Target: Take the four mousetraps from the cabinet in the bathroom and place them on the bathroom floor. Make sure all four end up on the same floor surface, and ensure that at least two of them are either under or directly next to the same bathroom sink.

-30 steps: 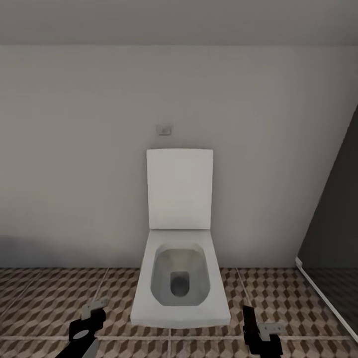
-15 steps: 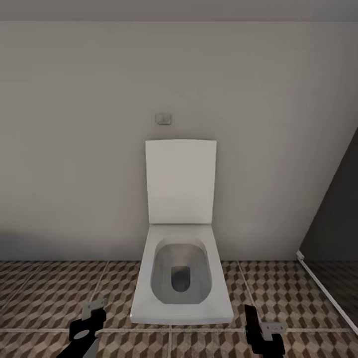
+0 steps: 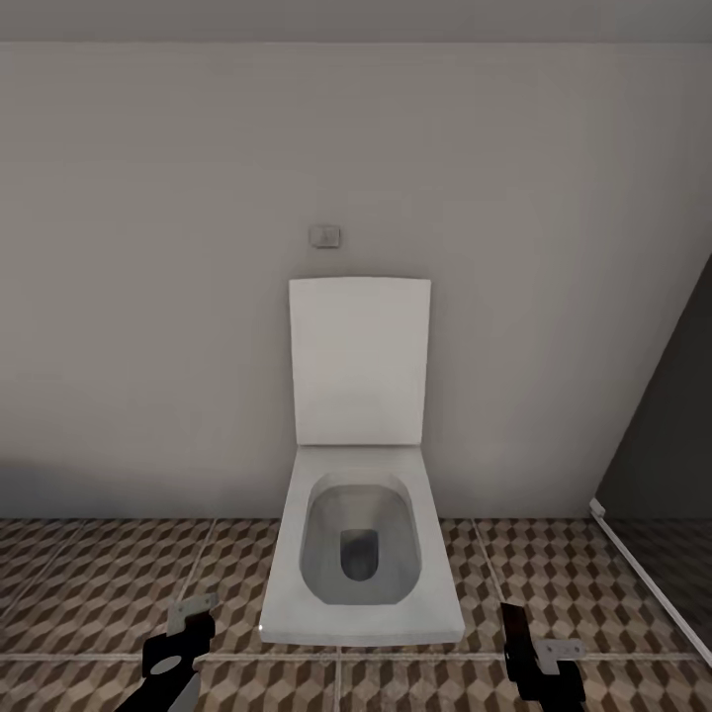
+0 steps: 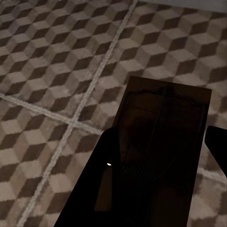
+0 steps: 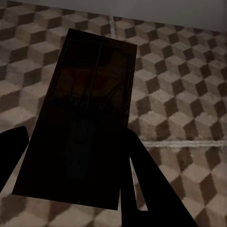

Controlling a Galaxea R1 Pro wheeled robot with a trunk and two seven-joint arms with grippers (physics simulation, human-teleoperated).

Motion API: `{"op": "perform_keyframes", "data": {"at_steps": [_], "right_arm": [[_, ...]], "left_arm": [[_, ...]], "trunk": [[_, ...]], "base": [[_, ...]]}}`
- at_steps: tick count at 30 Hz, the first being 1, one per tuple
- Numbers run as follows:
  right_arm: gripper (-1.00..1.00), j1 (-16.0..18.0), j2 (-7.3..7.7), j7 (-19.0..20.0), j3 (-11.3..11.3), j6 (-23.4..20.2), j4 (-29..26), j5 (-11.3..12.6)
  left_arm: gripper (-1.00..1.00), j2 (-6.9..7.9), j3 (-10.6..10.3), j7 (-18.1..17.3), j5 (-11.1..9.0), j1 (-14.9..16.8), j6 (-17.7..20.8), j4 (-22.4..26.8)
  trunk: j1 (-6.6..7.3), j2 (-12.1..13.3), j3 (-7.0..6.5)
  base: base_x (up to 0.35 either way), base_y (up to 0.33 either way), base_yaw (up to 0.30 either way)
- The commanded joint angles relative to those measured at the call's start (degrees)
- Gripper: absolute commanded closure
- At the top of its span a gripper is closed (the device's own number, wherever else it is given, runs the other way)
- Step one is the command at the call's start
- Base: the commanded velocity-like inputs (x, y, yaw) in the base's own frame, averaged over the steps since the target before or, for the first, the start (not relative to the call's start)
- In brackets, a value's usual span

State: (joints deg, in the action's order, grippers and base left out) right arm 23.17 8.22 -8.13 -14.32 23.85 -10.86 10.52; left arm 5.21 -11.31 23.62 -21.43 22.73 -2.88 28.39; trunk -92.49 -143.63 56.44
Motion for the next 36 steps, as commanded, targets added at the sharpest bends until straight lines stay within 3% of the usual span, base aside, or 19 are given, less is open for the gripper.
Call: {"op": "perform_keyframes", "data": {"at_steps": [1, 30, 36], "right_arm": [[1.00, 0.0, 0.03, -0.2, -0.5, 0.2, 0.0, 0.5], [1.00, 0.0, -0.05, 0.2, -0.6, 0.1, 0.1, 0.6], [1.00, 0.0, -0.08, 0.2, -0.6, 0.1, 0.1, 0.5]], "left_arm": [[1.00, 0.06, -0.4, 0.4, -0.6, 0.0, -0.3, 0.0], [1.00, 0.12, -0.3, 0.5, -0.6, 0.0, -0.2, 0.1], [1.00, 0.58, -0.3, 0.7, -0.5, 0.0, 0.2, 0.1]], "trunk": [[0.01, 0.0, 0.05], [0.01, 0.0, 0.05], [-0.14, -0.1, 1.38]], "base": [[0.000, 0.000, 0.000], [0.000, -0.033, 0.000], [0.000, 0.000, 0.000]]}}
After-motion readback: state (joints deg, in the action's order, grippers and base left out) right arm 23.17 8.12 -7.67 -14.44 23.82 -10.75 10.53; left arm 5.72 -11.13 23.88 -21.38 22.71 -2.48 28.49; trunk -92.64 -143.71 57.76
